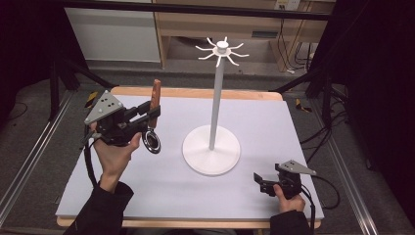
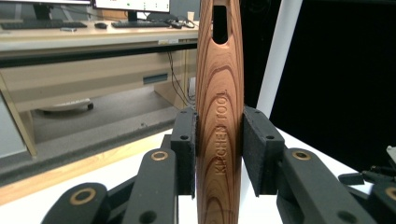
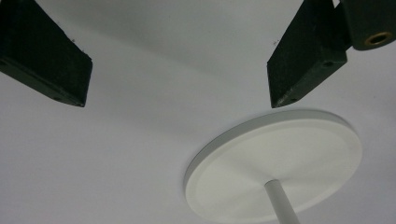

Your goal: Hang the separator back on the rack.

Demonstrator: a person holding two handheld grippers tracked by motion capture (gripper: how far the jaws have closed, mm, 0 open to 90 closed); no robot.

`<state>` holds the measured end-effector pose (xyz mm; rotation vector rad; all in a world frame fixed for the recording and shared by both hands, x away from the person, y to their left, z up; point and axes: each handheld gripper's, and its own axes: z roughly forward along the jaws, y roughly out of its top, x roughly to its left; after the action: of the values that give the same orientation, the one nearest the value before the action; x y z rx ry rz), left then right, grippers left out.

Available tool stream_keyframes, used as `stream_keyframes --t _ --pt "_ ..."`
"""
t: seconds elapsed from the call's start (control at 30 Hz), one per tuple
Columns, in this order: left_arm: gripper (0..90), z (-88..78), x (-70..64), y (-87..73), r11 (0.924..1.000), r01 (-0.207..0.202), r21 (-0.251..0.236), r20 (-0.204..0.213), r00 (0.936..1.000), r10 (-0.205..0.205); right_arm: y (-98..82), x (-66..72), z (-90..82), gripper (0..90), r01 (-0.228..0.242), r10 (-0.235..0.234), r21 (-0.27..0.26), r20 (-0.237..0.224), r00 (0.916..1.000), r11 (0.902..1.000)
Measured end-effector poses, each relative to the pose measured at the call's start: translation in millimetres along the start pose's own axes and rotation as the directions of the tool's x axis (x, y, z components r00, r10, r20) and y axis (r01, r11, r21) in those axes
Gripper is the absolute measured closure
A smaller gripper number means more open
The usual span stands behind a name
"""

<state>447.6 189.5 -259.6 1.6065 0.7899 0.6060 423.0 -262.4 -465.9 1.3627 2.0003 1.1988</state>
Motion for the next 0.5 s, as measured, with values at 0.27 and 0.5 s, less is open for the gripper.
stream_keyframes --t 0.27,0.5 --pt "67.4 1.2 -6.2 16.4 0.9997 -0.013 -0.023 0.012 0.9998 0.014 0.2 0.3 0.3 7.1 0.001 -0.001 0.001 -0.003 1.0 1.0" --pt "67.4 5.5 -11.2 26.7 0.9991 -0.022 -0.035 0.025 0.9994 0.023 0.4 0.1 0.3 7.1 -0.003 0.003 -0.001 -0.003 1.0 1.0"
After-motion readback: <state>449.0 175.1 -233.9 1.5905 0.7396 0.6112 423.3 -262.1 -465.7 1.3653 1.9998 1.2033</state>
